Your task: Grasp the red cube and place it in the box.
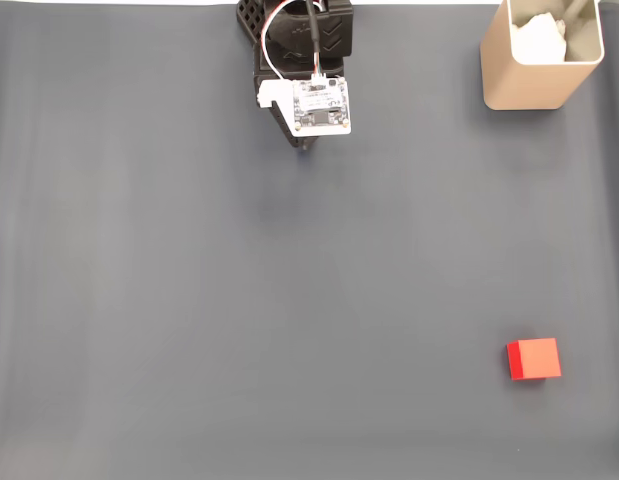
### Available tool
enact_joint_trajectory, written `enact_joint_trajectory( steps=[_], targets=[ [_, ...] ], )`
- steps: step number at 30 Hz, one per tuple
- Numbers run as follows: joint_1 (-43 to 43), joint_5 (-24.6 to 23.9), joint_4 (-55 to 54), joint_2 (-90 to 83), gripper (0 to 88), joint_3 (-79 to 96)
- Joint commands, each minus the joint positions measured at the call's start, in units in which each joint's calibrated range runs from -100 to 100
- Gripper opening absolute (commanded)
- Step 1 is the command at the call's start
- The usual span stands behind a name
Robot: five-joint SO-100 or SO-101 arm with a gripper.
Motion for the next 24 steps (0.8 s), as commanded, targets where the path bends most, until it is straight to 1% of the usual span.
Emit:
enact_joint_trajectory(
  steps=[1, 4, 15, 24],
  targets=[
    [0.4, -1.2, -3.2, 0.1, 0.0, 0.5],
    [0.6, -1.1, -6.3, 0.1, 0.0, 0.4],
    [0.8, -0.5, -23.8, 0.3, 0.0, -0.3],
    [0.5, 0.0, -27.9, 5.9, 0.0, -7.8]
  ],
)
